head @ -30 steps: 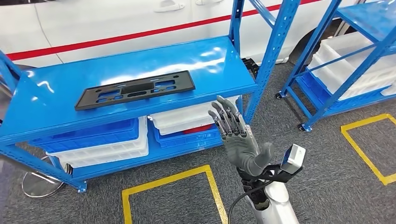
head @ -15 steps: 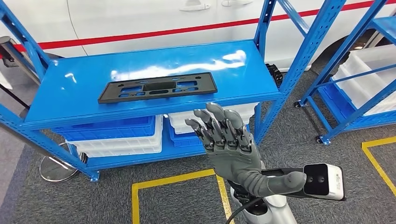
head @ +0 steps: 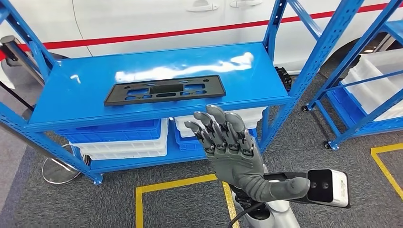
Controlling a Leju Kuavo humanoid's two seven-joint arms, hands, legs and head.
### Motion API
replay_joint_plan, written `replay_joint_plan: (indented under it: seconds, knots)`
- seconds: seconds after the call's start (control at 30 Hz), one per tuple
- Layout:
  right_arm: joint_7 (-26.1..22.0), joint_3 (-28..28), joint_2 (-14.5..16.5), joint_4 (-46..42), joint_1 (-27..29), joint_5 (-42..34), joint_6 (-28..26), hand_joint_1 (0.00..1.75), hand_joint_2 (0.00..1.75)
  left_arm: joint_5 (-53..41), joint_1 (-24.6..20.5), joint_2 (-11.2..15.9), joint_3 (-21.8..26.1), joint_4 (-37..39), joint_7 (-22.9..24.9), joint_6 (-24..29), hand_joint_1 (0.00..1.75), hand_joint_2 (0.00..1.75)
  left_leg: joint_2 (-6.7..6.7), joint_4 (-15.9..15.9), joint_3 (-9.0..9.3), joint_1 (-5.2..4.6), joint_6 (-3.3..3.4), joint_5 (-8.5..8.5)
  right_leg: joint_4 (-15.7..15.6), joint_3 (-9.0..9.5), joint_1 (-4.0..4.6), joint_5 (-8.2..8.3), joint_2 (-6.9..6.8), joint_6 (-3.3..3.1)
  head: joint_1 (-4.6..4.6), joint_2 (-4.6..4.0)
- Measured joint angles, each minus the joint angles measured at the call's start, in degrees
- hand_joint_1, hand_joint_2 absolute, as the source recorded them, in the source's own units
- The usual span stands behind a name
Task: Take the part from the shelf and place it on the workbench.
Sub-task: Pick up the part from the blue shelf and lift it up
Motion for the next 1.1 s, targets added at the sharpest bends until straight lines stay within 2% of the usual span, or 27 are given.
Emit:
replay_joint_plan:
  seconds: [0.07,0.13,0.17,0.23,0.27,0.3,0.33,0.37,0.4,0.43,0.47,0.5,0.57,0.6,0.63,0.67,0.73,0.77,0.8,0.83,0.87,0.9,0.93,0.97,1.03,1.07,1.1]
  knots:
    - [0.0,0.0,0.0,-0.1,0.0,0.1,-0.2,0.0,0.0,0.0,0.0,0.0,0.0,0.0,0.1,0.0,0.0,0.0,-0.25,-0.3,0.28,0.0,1.05,-0.01,0.0,0.15,-0.11,-0.23,-0.1,0.72,0.03,0.0]
    - [0.0,0.0,0.0,-0.3,0.0,0.1,-0.4,0.0,0.0,0.0,0.0,0.0,0.0,0.0,0.2,0.0,0.0,0.0,-0.4,-0.7,0.89,0.09,1.99,-0.13,3.1,-1.16,-0.26,-1.75,0.02,1.11,0.08,0.0]
    - [0.0,0.0,0.0,-0.3,0.0,0.1,-0.4,0.0,0.0,-0.1,0.0,0.0,0.0,0.0,0.3,0.0,0.0,0.0,-0.43,-0.8,1.17,0.04,2.36,-0.28,6.5,-2.93,-0.28,-3.07,0.15,1.14,0.12,0.0]
    - [0.0,0.0,0.0,-0.4,0.2,0.1,-0.5,0.0,0.0,-0.1,0.0,0.0,0.0,0.0,0.3,-0.1,0.0,0.0,-0.53,-0.8,1.73,-0.25,2.9,-0.83,14.2,-7.69,-0.21,-5.39,0.32,1.1,0.14,0.0]
    - [0.0,0.0,-0.1,-0.4,0.3,0.1,-0.5,0.0,0.0,-0.1,0.0,0.0,0.0,0.0,0.3,-0.1,0.0,0.0,-0.65,-0.8,2.12,-0.44,3.02,-1.18,16.3,-9.41,-0.18,-5.27,0.39,1.0,0.14,0.0]
    - [0.0,0.0,-0.1,-0.4,0.4,0.1,-0.5,0.0,0.0,-0.1,0.1,0.0,0.0,0.0,0.3,-0.1,0.0,0.0,-0.81,-0.8,2.61,-0.62,3.06,-1.57,16.3,-10.12,-0.12,-4.06,0.44,0.8,0.14,0.0]
    - [0.0,0.0,-0.1,-0.4,0.4,0.1,-0.5,0.0,0.0,0.0,0.1,0.0,0.0,0.0,0.3,-0.1,0.0,0.0,-1.0,-0.8,3.27,-0.78,3.05,-2.03,14.0,-9.63,0.05,-1.76,0.5,0.45,0.14,0.0]
    - [0.0,0.0,-0.1,-0.4,0.4,0.1,-0.4,0.0,0.0,0.0,0.1,-0.1,0.0,0.0,0.3,-0.1,0.0,0.0,-1.16,-0.9,3.97,-0.9,3.0,-2.55,10.2,-8.3,0.3,1.02,0.58,-0.04,0.15,0.0]
    - [0.0,0.0,-0.1,-0.4,0.4,0.1,-0.4,0.0,0.0,0.0,0.1,-0.1,0.0,0.1,0.3,-0.2,0.0,0.0,-1.27,-0.9,4.54,-1.06,2.87,-3.1,6.5,-6.77,0.6,2.86,0.67,-0.55,0.07,0.0]
    - [0.0,0.0,-0.1,-0.4,0.4,0.1,-0.4,0.0,0.0,0.0,0.1,-0.2,0.0,0.1,0.3,-0.2,0.0,0.0,-1.39,-0.9,4.96,-1.14,2.65,-3.63,3.4,-5.36,0.88,3.84,0.74,-0.93,0.02,0.0]
    - [0.0,0.0,-0.1,-0.4,0.4,0.1,-0.4,0.0,0.0,0.0,0.0,-0.2,0.0,0.2,0.3,-0.2,0.0,0.0,-1.44,-1.0,5.19,-1.14,2.38,-4.05,1.6,-4.52,1.1,3.84,0.79,-1.17,-0.06,0.0]
    - [0.0,0.0,-0.1,-0.4,0.4,0.1,-0.4,0.0,0.0,0.0,0.0,-0.3,0.0,0.2,0.2,-0.2,0.0,0.0,-1.46,-1.3,5.38,-1.1,2.02,-4.4,1.1,-4.1,1.24,3.06,0.81,-1.32,-0.12,0.0]
    - [0.0,0.0,-0.1,-0.4,0.3,0.1,-0.2,0.0,0.0,0.1,-0.1,-0.3,0.0,0.2,0.2,-0.1,0.0,0.0,-1.4,-1.9,6.36,-1.02,1.39,-5.0,0.1,-3.07,1.06,2.31,0.88,-1.54,-0.1,0.0]
    - [-0.1,0.1,-0.1,-0.4,0.2,0.0,0.0,0.0,0.0,0.1,-0.2,-0.3,0.0,0.2,0.2,-0.1,0.0,0.0,-1.29,-1.5,6.62,-1.01,1.1,-5.31,-0.5,-2.18,0.86,1.96,0.88,-1.73,-0.16,0.0]
    - [-0.1,0.1,0.0,-0.4,0.0,0.0,0.1,0.0,0.0,0.1,-0.2,-0.3,0.0,0.2,0.2,0.0,0.0,0.0,-1.17,0.1,6.07,-0.99,0.86,-5.88,-1.1,-1.11,0.65,1.61,0.8,-1.88,-0.29,0.0]
    - [-0.2,0.1,0.0,-0.3,-0.1,-0.1,0.3,0.0,0.0,0.1,-0.2,-0.2,0.0,0.2,0.2,0.0,0.0,0.0,-1.05,3.2,4.37,-0.83,0.62,-6.64,-1.6,-0.04,0.53,1.16,0.68,-1.97,-0.39,0.0]
    - [-0.4,0.2,0.0,-0.1,-0.3,-0.2,0.5,0.0,0.0,0.2,-0.1,-0.2,0.0,0.2,0.3,0.0,0.0,0.0,-0.9,11.6,-1.53,-0.59,0.14,-8.18,-2.0,1.8,0.51,-0.17,0.5,-2.09,-0.55,0.0]
    - [-0.6,0.2,0.0,0.1,-0.3,-0.3,0.5,0.0,0.0,0.2,0.1,-0.2,0.1,0.2,0.3,0.0,0.0,0.0,-0.85,14.5,-4.43,-0.44,-0.07,-7.78,-2.0,2.78,0.5,-0.99,0.52,-2.05,-0.54,0.0]
    - [-0.7,0.3,0.0,0.3,-0.3,-0.4,0.5,0.0,0.0,0.3,0.3,-0.2,0.1,0.2,0.3,0.0,0.0,0.0,-0.8,15.3,-6.46,-0.29,-0.26,-6.04,-2.1,3.91,0.47,-1.91,0.59,-1.98,-0.55,0.0]
    - [-0.8,0.3,0.0,0.4,-0.3,-0.5,0.6,0.0,0.0,0.3,0.5,-0.2,0.1,0.3,0.3,0.0,0.0,0.0,-0.74,13.6,-7.39,-0.15,-0.4,-2.95,-2.1,5.2,0.42,-2.91,0.67,-1.85,-0.55,0.0]
    - [-0.8,0.3,0.0,0.6,-0.4,-0.6,0.6,0.0,0.0,0.4,0.6,-0.2,0.1,0.3,0.3,0.0,0.0,0.0,-0.64,10.1,-7.5,-0.01,-0.48,0.97,-2.1,6.59,0.37,-4.0,0.74,-1.68,-0.54,0.0]
    - [-0.8,0.3,0.0,0.7,-0.4,-0.7,0.5,0.0,0.0,0.5,0.8,-0.3,0.2,0.3,0.3,0.0,0.0,0.0,-0.53,7.0,-7.08,-0.01,-0.48,3.91,-2.2,7.77,0.34,-5.03,0.78,-1.4,-0.51,0.0]
    - [-0.8,0.3,0.0,0.9,-0.5,-0.8,0.5,0.0,0.0,0.6,0.8,-0.3,0.3,0.3,0.3,0.0,0.0,0.0,-0.43,4.3,-6.37,-0.16,-0.33,5.61,-2.2,8.67,0.32,-5.93,0.84,-1.02,-0.51,0.0]
    - [-0.8,0.4,0.0,1.0,-0.5,-0.8,0.5,0.0,0.0,0.6,0.8,-0.3,0.3,0.4,0.2,0.0,0.0,0.0,-0.34,2.5,-5.66,-0.35,0.02,5.59,-2.3,9.19,0.3,-6.61,0.88,-0.6,-0.5,0.0]
    - [-0.9,0.5,0.0,1.1,-0.7,-0.9,0.6,0.0,0.0,0.6,0.6,-0.2,0.3,0.4,0.1,0.0,0.0,0.0,-0.42,1.4,-4.42,-0.82,1.09,3.44,-2.0,9.63,0.18,-6.96,0.94,0.23,-0.49,0.01]
    - [-0.9,0.6,0.0,1.0,-0.9,-0.9,0.6,0.0,0.0,0.6,0.5,-0.2,0.4,0.4,0.1,0.0,0.0,0.0,-0.54,0.8,-3.71,-0.83,1.66,2.56,-0.5,9.04,0.09,-6.3,0.9,0.57,-0.47,0.01]
    - [-0.9,0.6,0.0,1.0,-1.0,-0.9,0.6,0.0,0.0,0.6,0.4,-0.1,0.4,0.4,0.0,0.1,0.0,0.0,-0.65,0.5,-2.89,-0.82,2.14,2.05,2.3,7.66,0.01,-5.06,0.86,0.87,-0.44,0.01]
